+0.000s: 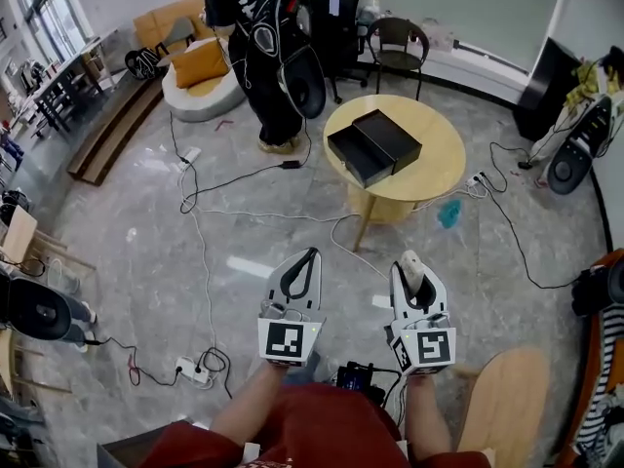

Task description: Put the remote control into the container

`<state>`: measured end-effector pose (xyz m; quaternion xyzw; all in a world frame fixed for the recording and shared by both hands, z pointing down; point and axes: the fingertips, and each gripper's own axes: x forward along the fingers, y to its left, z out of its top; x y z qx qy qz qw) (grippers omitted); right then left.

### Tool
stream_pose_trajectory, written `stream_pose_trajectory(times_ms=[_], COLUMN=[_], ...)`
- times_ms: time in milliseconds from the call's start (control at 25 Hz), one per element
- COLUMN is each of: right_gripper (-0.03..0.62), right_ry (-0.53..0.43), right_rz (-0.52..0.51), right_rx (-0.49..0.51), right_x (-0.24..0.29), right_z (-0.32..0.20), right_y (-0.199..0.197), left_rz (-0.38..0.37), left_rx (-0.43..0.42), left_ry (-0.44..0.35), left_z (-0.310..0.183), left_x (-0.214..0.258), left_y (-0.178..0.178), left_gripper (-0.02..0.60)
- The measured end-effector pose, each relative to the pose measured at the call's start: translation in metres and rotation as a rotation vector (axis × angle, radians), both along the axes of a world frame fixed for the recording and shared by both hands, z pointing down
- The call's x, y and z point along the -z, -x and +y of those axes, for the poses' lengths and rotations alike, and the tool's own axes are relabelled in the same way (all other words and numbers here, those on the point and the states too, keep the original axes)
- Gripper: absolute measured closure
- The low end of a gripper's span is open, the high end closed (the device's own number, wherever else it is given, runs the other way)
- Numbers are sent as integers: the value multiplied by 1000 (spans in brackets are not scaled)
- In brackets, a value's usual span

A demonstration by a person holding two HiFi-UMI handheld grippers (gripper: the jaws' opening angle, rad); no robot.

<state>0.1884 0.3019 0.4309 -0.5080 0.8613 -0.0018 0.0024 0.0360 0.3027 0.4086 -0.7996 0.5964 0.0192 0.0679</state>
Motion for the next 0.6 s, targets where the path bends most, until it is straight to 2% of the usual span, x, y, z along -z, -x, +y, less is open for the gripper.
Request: stream_pose_trajectory(times_ms=[160,360,600], right_gripper=[474,475,474], right_ry=[-7,-33,-43], right_rz=[34,91,95], right_rx=[-7,-3,-15], right_x=[6,17,21], right_z=[-32,-78,-124], right_y=[25,75,124], left_rz=[13,27,33], left_rx=[-11,-32,-62], left_ry=[-15,-29,-51], left_z=[-32,-80,-127], left_x=[2,9,17], left_y=[22,62,109], left_gripper=[565,565,565])
